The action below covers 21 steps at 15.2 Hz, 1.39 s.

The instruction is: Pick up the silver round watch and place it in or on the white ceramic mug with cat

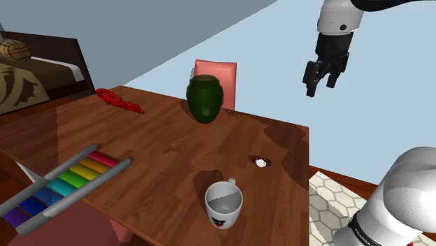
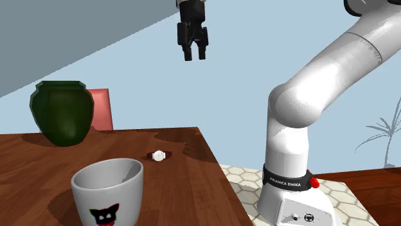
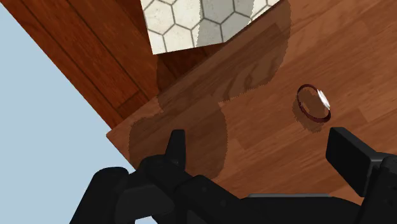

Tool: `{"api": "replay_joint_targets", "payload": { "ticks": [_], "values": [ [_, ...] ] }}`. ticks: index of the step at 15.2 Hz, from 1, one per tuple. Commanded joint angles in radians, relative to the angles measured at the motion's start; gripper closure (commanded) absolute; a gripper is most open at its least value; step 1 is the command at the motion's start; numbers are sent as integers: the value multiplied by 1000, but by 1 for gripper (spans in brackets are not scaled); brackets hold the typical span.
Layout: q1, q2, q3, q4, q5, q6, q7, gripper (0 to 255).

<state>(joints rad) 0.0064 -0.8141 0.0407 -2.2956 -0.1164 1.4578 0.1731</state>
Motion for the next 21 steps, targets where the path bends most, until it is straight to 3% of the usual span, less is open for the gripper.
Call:
{"api": "replay_joint_targets", "payload": {
  "ticks": [1, 11, 21],
  "values": [
    [0, 0, 0, 0, 0, 0, 0, 0],
    [123, 130, -72, -206, 68, 336, -215, 0],
    [269, 372, -120, -305, 183, 661, -471, 0]
  ]
}}
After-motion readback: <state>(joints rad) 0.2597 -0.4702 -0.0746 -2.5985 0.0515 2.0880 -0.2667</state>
